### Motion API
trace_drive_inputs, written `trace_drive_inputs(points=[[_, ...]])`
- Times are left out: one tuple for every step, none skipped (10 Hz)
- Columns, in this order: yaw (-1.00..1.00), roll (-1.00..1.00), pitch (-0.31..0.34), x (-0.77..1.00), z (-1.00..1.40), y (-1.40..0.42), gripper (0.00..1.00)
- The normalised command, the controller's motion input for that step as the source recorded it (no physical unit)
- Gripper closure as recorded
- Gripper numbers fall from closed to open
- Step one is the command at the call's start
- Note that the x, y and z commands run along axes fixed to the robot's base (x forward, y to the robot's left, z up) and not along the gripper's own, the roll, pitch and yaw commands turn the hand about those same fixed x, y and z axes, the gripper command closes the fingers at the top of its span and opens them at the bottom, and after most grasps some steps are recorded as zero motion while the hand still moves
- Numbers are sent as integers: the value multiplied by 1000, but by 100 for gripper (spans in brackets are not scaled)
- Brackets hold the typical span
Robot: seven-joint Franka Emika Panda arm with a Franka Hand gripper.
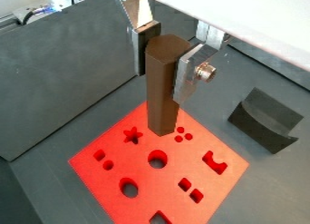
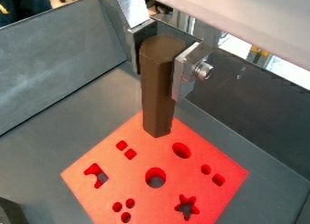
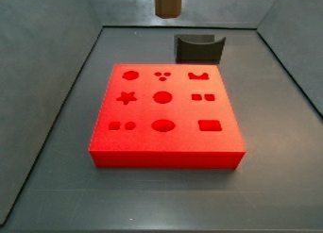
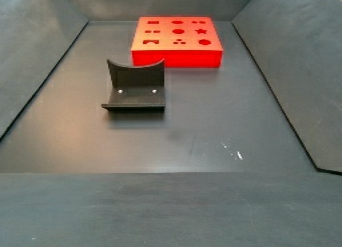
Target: Insert the hexagon object.
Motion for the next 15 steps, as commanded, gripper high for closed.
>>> trace_drive_inputs(points=[[-637,76,-4,0,-394,371,100],[-811,73,0,6,-563,254,100],[-837,103,70,43,-691,220,100],[-846,97,91,54,-740,220,100],[-854,83,110,0,-731,209,100],[-809,99,160,0,-646,200,100],[-789,100,203,-63,-554,166,100],[-706,114,230,-143,-460,174,100],[-697,0,236,-160,-583,303,100],[-483,-49,44,-677,-349,377,100],[-320,-276,-200,-714,-237,269,100],[-326,-243,-217,-680,-166,286,100],[-366,-206,-224,-637,-134,266,100],[-363,-209,-223,-651,-171,269,100],[-351,-217,-243,-597,-211,291,100]])
